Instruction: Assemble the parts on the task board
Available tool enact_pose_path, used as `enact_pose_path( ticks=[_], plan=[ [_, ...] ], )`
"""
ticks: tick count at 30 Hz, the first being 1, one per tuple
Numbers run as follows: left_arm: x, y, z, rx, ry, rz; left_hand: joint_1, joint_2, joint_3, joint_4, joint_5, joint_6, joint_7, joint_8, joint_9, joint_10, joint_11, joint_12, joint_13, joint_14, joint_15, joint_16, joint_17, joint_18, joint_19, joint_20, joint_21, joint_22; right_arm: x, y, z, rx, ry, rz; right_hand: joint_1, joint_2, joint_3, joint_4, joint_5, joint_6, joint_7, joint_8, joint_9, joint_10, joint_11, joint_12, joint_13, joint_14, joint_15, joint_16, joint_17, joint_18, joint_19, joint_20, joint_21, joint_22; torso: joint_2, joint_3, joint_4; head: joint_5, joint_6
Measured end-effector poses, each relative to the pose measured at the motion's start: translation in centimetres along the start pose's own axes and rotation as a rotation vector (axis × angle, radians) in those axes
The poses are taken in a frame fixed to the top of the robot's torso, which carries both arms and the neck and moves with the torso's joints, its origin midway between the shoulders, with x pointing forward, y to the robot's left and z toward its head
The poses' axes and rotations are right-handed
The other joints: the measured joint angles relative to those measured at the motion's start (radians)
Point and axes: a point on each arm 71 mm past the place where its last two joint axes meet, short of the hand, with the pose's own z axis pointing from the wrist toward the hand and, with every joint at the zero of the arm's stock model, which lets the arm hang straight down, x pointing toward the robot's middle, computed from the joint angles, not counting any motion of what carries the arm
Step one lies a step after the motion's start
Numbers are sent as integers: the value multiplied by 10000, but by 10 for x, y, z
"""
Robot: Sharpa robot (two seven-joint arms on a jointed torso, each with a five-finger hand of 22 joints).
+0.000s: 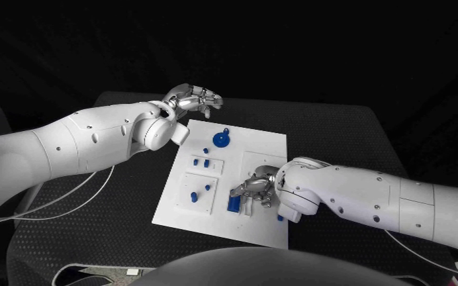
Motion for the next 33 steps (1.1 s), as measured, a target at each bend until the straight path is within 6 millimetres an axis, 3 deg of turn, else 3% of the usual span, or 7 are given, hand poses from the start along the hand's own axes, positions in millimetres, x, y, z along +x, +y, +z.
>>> enact_pose_path(
  ticks=[3, 8, 12, 18, 24, 33],
  plan=[
    [0, 0, 0, -5, 3, 3, 0, 0, 27, 27, 0, 0, 0, 0, 0, 0, 0, 0, 0, 0, 0, 0, 0, 4, 0, 0, 0, 0, -1, 0, 0, -20, -45, -15, 0, 0, -65, -15, 0, -1, 0, 1, 23, 0, 0, 0, 7, -2, 2, 0, 12, 0, 0, 1, 0, 0, 0, 0, -3, -1, 7],
    [0, 0, 0, -10, 8, 6, 0, 0, 27, 27, 0, 0, -1, 0, 0, 0, -1, 0, -1, 0, 0, 0, -1, 4, 0, 0, 0, -1, -3, -5, -3, -53, -130, -16, 240, 240, -62, -97, 0, -15, -14, -3, 55, 0, 0, 0, 22, -4, 4, 1, 24, 0, -14, 14, 0, -1, 0, 6, -5, -5, 16],
    [0, 0, 0, -15, 2, 13, 0, 0, 0, 54, 0, 0, -2, 0, 1, 0, -1, 0, -1, 0, 0, 0, -1, 1, -1, 1, 0, -1, -7, -14, -11, -148, -209, 75, 399, 217, -76, -168, 0, -17, -17, -5, 84, 0, 0, 0, 27, -5, 5, 1, 24, 0, -15, 16, 0, -1, 0, 12, -7, -17, 46],
    [-3, 1, 0, -33, -50, 31, 0, 0, 0, 54, 0, -2, -4, 0, 1, -1, -1, 38, -2, 0, 0, 0, -2, -5, -1, 1, 0, -2, -39, -20, -36, -536, -763, 169, 660, 319, -130, -307, 1, -17, -18, -5, 157, 27, -26, 0, 54, 49, -48, 2, 53, -1, 13, -12, 42, -2, -3, 10, -24, -65, 93],
    [-5, 1, -1, -48, -85, 39, 0, 0, 0, 54, 0, -2, -5, 0, 1, -1, -1, 38, 6, 0, 0, 0, -3, -11, -1, 1, 0, -2, -57, -49, -55, -67, -1028, 211, 1008, 534, -82, -565, 1, -15, -20, -5, 207, 76, -75, 0, 56, 61, -56, 3, 85, -1, 43, -41, 40, -3, -13, 3, -50, -187, 143],
    [-5, 2, -2, -56, -81, 40, 0, 0, 0, 54, 0, -2, -6, 0, 1, -1, -2, 38, 7, 0, 0, 0, 6, -18, -1, 1, 0, -2, -53, -78, -64, 681, -650, 58, 1233, 852, -172, -817, 1, -15, -23, -5, 187, 148, -2, -2, 24, 61, -54, 4, 106, -1, -32, 35, 79, -4, -19, 18, -89, -315, 196]
  ],
)
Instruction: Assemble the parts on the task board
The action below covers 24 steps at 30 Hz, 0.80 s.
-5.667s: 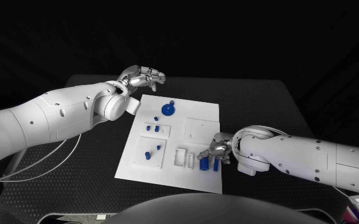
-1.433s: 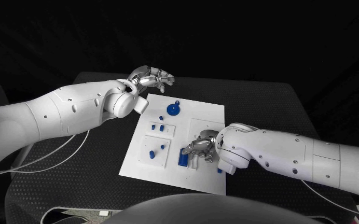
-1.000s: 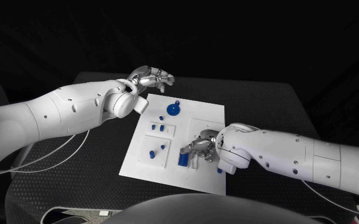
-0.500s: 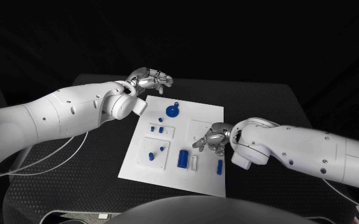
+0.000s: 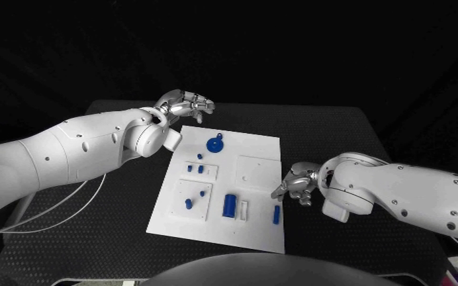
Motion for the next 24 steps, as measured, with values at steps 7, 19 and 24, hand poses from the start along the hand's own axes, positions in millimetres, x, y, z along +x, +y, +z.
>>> enact_pose_path(
  ticks=[7, 19, 24],
  plan=[
    [-1, 0, -1, -10, -7, 5, -60, -60, 1, 116, -210, 1, -1, 43, 0, 0, 0, 25, 7, 0, 0, 0, 8, -5, 0, 0, 0, 8, 10, -14, 3, 482, 177, -228, -38, 31, -28, -27, 0, 47, -24, 0, -43, 57, -49, -37, -10, 3, 5, 1, 24, 0, 0, 1, 38, 0, 4, 0, 6, -108, -5],
    [1, 0, -1, -2, 52, -9, -93, -93, 13, 208, -484, 8, -9, 49, -9, 0, -1, 41, 10, 0, 0, 0, 12, -29, 0, 0, 0, 6, 29, -15, 17, 669, 269, -703, -170, -100, 79, 172, 0, 290, -65, 0, -67, 232, -90, 13, 99, 51, 16, 1, 13, -1, 1, 3, 38, -2, 12, -17, 58, -156, -87],
    [0, 0, -1, -9, 45, -9, -93, -93, 13, 208, -484, 15, -16, 49, -9, 0, -1, 41, 10, 0, 0, 0, 12, -64, 0, 0, 0, 5, 34, -17, 22, 738, 309, -783, -208, -138, 95, 211, 0, 300, -58, 0, -67, 232, -91, 50, 121, 69, 2, -35, 3, 0, 16, 18, 38, -13, 14, -17, 65, -138, -128]
  ],
)
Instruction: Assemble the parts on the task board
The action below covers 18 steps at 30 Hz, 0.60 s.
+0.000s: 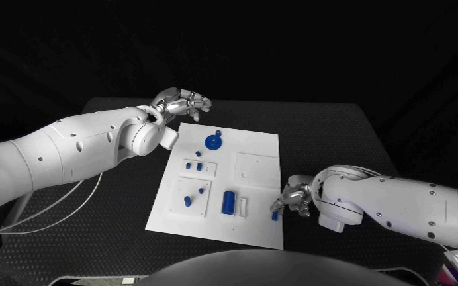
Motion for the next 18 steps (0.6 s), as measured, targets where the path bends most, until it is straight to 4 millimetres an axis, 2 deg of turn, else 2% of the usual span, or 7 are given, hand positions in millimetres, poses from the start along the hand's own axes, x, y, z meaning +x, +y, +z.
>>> enact_pose_path(
  ticks=[7, 18],
  plan=[
    [0, 0, 0, -8, 7, -3, 0, 0, 0, 0, 0, 0, -1, 0, 1, -1, 0, 0, -1, 0, 0, 0, 9, 142, -14, 14, 0, -1, -1, 2, 3, 14, -99, -120, 0, 0, 27, 27, 0, 10, 7, 0, 2, 0, 0, 0, 26, 15, 15, 0, 0, 0, 1, 1, 0, -1, -3, 0, -7, 45, -38],
    [0, 0, -1, -14, 67, -16, 0, 0, 0, 0, 0, -1, -3, 0, 1, -1, -1, 0, -2, 0, 0, 0, 7, 143, -14, 15, 0, -2, 4, 12, 9, -134, -419, -801, 0, 0, 55, 55, 0, 122, -31, 59, 30, 4, 1, 37, 64, 33, 31, 0, 1, 1, 3, 3, -1, -10, -5, 0, -14, 61, -60]
  ],
)
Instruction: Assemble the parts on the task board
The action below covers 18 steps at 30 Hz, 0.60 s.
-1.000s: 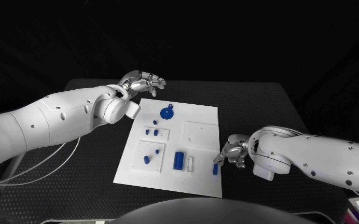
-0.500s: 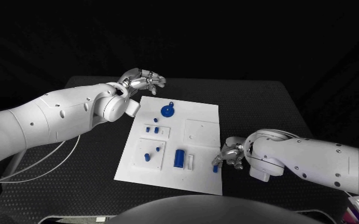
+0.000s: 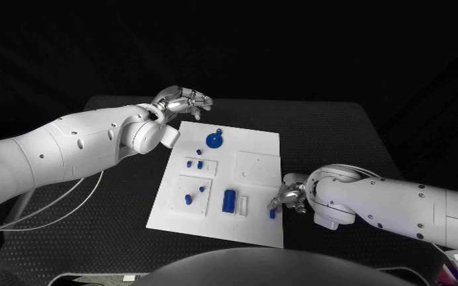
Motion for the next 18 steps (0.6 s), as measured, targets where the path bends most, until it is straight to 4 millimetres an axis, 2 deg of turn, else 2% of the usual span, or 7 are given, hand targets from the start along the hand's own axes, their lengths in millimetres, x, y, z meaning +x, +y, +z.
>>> enact_pose_path(
  ticks=[6, 10, 11, 12, 13, 14, 18],
  plan=[
    [0, 0, 0, -8, 35, -8, 0, 0, 0, 0, 0, 0, 0, 0, 0, 0, 0, 0, 3, 0, 0, 0, -1, -4, 0, 0, 0, 0, 2, 14, 2, -317, -387, -857, 5, -5, 29, 29, 0, 77, -5, 0, 36, 34, 1, -1, 40, 0, 1, 0, 0, 0, 0, 1, 0, -19, 0, 2, 2, 7, -29],
    [1, 0, 0, -11, 65, -13, 0, 0, 0, 0, 0, 0, 0, 0, 1, -23, 21, 0, 8, 0, 0, 0, -1, -8, 0, 0, 0, -1, 4, 25, 3, -549, -677, -1474, 99, -99, 81, 42, 0, 70, -5, 0, 69, 50, 17, -1, 66, 18, -15, 0, 0, 1, 1, 1, 0, -29, 0, -1, 3, -10, -41],
    [1, 0, 0, -11, 71, -14, 0, 0, 0, 0, 0, 0, -1, 0, 0, -27, 25, 0, 8, 0, 0, 0, -2, -9, 0, 0, 0, -1, 4, 27, 4, -600, -755, -1641, 140, -140, 109, 13, 0, 54, -21, -1, 569, 51, 17, -2, 76, 22, -17, 0, 0, 0, 1, 2, 0, -36, -1, -1, 7, -15, -47],
    [1, 0, 0, -12, 78, -15, 0, 0, 0, 0, 0, 0, -1, 0, 1, -28, 25, 0, 8, 0, 0, 0, -2, -10, 0, 0, 0, -1, 5, 30, 4, -658, -856, -1860, 159, -159, 135, -13, 0, 51, -23, 0, 709, 51, 17, 26, 77, 30, -23, 1, 0, 1, 1, 2, 0, -37, -1, 0, 8, -20, -51],
    [1, 0, 0, -14, 83, -16, 0, 0, 19, 26, 0, 0, -1, 0, 0, -28, 25, 0, 8, 0, 0, 0, -1, -12, 0, 0, 0, -1, 6, 31, 5, -684, -922, -2008, 159, -159, 157, 14, 0, 51, -23, -1, 1379, 51, 17, 32, 77, 36, -28, -31, 0, 1, 1, 2, 0, -37, -1, -1, 8, -23, -53],
    [1, 0, 0, -16, 89, -17, 0, 0, -2, 57, 0, -1, -1, 0, 0, -28, 24, 0, 8, 0, 0, 0, -2, -13, -1, 0, 0, -2, 6, 32, 5, -709, -987, -2161, 159, -159, 169, 25, 0, 51, -23, -1, 1569, 51, 17, 33, 80, 42, -26, -38, 0, 1, 1, 3, 0, -37, -2, -4, 11, -26, -55],
    [2, 0, 0, -25, 132, -24, -40, -40, -13, 68, 0, -11, -11, 0, 1, -29, 24, 0, 7, 0, 0, 0, -2, -18, 0, 0, 0, -2, 7, 36, 5, -839, -1240, -2777, 257, -257, 199, -6, 0, 51, -23, 0, 1728, 53, 17, 32, 99, 55, -18, -38, 1, 1, 15, 17, 0, -47, -7, -12, 14, -33, -58]
  ],
)
